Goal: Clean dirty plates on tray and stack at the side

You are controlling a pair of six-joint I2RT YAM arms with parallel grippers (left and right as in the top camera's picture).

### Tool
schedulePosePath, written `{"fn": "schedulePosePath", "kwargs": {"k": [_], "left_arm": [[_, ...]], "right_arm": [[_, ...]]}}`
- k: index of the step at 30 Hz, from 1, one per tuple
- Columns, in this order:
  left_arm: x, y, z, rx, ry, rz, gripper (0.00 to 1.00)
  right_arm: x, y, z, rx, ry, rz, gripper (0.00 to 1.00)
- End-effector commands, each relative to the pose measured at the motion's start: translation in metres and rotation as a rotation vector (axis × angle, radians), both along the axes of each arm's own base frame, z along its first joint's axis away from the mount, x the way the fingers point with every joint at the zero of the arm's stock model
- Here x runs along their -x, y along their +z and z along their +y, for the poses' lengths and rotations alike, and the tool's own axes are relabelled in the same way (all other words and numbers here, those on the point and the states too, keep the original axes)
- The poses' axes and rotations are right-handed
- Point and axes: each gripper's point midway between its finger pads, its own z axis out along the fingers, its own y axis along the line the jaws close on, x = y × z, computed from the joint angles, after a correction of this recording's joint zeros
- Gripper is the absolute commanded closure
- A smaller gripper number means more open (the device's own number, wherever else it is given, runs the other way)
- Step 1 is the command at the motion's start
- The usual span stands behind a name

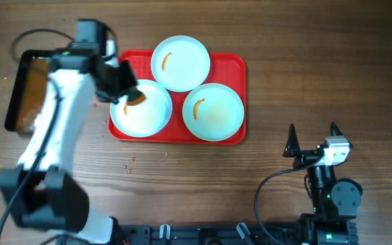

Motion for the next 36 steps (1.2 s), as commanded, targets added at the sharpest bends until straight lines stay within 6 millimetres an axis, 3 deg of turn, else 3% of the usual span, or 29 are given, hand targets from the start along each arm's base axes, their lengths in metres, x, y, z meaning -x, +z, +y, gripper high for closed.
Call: {"fn": "schedulePosePath", "kwargs": {"k": [1, 4, 7, 10, 14, 18, 22, 23, 24, 27, 30, 33, 34, 36], "left_arm": [[-0.001, -0.040, -0.028, -0.023, -0.067, 0.093, 0.96], [-0.001, -0.068, -0.030, -0.055, -0.078, 0.154, 0.96], [-0.013, -0.077, -0.030, -0.051, -0.072, 0.133, 0.96], [-0.025, -0.079, -0.034, -0.044, -0.075, 0.082, 0.96], [-0.022, -0.095, -0.033, -0.045, -0.075, 0.078, 0.96], [-0.018, -0.107, -0.029, -0.066, -0.069, 0.084, 0.96], [-0.021, -0.113, -0.029, -0.062, -0.069, 0.060, 0.96], [-0.020, -0.114, -0.029, -0.063, -0.069, 0.066, 0.84], [-0.017, -0.114, -0.029, -0.065, -0.069, 0.076, 0.41], [-0.013, -0.115, -0.027, -0.068, -0.068, 0.093, 0.41], [-0.013, -0.102, -0.019, -0.067, -0.048, 0.093, 0.44], [-0.013, -0.056, 0.000, -0.058, 0.002, 0.042, 0.53], [-0.011, -0.039, 0.005, -0.055, 0.016, 0.017, 0.53], [-0.004, -0.009, 0.016, -0.051, 0.043, -0.038, 0.43]], "right_arm": [[0.001, 0.012, 0.009, -0.001, 0.053, -0.053, 0.00], [0.009, 0.031, 0.043, -0.131, 0.261, -0.109, 0.00], [0.022, 0.050, 0.068, -0.283, 0.437, -0.136, 0.00], [0.042, 0.075, 0.091, -0.242, 0.603, -0.226, 0.00], [0.059, 0.100, 0.104, -0.181, 0.703, -0.279, 0.00], [0.054, 0.115, 0.115, -0.105, 0.765, -0.196, 0.00], [0.040, 0.141, 0.135, -0.123, 0.963, -0.024, 0.00], [0.036, 0.146, 0.140, -0.139, 1.025, 0.019, 0.00], [0.033, 0.150, 0.144, -0.160, 1.081, 0.061, 0.00], [0.028, 0.151, 0.151, -0.199, 1.224, 0.138, 0.00], [0.025, 0.151, 0.154, -0.229, 1.294, 0.179, 0.00], [0.030, 0.159, 0.155, -0.214, 1.342, 0.164, 0.00], [0.033, 0.164, 0.155, -0.205, 1.360, 0.152, 0.00], [0.045, 0.174, 0.157, -0.166, 1.440, 0.130, 0.00]]}}
